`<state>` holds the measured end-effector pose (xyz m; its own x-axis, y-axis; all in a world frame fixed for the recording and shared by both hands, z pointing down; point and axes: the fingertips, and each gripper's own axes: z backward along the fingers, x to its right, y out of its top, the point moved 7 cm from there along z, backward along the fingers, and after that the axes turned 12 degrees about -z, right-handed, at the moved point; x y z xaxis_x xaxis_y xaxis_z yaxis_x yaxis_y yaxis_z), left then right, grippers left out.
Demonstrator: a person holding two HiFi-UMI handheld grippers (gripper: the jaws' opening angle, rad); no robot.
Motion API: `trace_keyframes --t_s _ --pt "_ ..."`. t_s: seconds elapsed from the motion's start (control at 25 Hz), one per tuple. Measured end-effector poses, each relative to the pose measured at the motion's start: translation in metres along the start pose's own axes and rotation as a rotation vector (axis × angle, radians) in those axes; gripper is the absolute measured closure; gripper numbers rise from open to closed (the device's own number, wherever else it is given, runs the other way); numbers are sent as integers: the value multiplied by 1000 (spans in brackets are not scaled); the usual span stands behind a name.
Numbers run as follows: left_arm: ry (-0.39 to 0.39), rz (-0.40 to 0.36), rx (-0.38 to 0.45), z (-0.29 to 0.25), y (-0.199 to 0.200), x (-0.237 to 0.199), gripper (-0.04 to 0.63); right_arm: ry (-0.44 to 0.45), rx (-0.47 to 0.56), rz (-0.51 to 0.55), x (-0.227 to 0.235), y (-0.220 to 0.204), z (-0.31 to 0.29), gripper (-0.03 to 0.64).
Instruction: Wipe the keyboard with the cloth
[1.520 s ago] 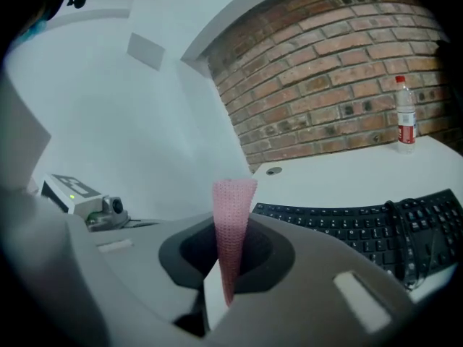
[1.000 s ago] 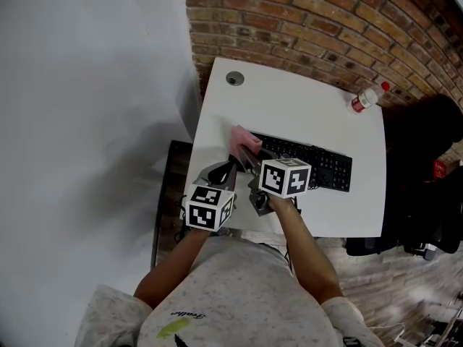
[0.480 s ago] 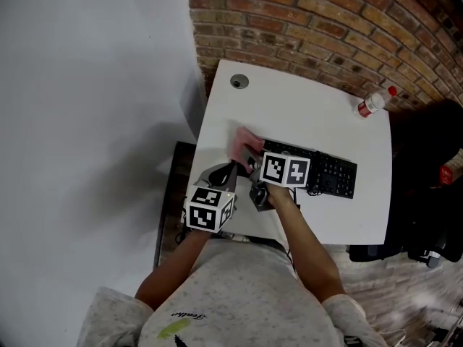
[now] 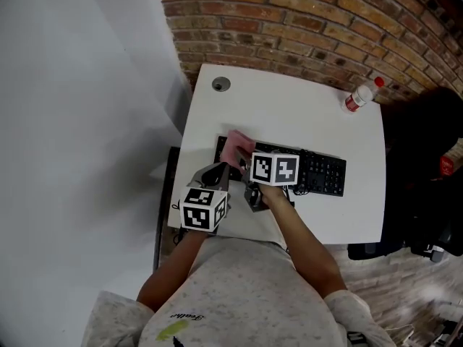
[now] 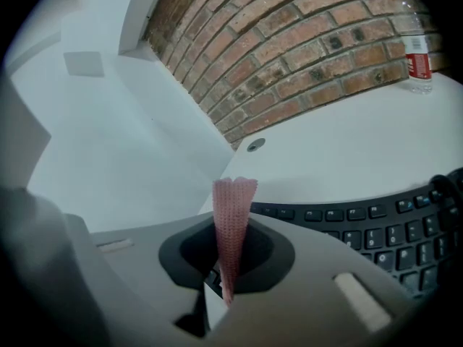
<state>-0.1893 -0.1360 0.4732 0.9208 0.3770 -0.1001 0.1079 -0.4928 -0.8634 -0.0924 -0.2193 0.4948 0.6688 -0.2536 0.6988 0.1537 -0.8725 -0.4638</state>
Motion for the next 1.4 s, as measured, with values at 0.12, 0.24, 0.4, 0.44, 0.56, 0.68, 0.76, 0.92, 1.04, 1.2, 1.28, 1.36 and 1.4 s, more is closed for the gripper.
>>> trace_keyframes --t_s 0.12,0.24,0.4,0.44,0.56,0.68,0.76,0.92,1.04,1.2,1.28,1.36,1.4 --pt "-5 -3 -2 -7 2 10 600 -13 3 -14 12 2 10 592" --pt "-15 -12 -7 -12 4 21 600 -35 8 -23 23 5 22 591" --pt "-29 -20 -9 -18 5 34 600 -57 24 -43 36 9 35 591" --pt "-32 -21 -10 -19 5 37 600 -61 28 -46 39 9 38 591" --pt "-36 -22 -13 -22 5 45 600 -72 41 -57 49 11 49 591" --pt "-40 -25 -13 -24 6 53 600 -81 51 -76 58 13 61 591" --pt "-46 -28 -11 -26 8 59 600 -86 55 -88 63 16 69 591" --pt "-61 -36 -13 -29 10 71 600 -102 66 -94 72 19 83 591" --pt "-72 -43 -13 -32 10 79 600 -115 70 -100 79 21 93 591" --pt "-82 -56 -9 -36 12 88 600 -131 83 -101 87 24 105 591" --pt "-88 -62 -6 -38 14 92 600 -132 96 -116 93 25 111 591" --pt "-94 -68 -5 -39 15 97 600 -133 108 -132 99 27 118 591" --pt "-98 -71 -6 -40 16 100 600 -136 114 -138 102 28 122 591"
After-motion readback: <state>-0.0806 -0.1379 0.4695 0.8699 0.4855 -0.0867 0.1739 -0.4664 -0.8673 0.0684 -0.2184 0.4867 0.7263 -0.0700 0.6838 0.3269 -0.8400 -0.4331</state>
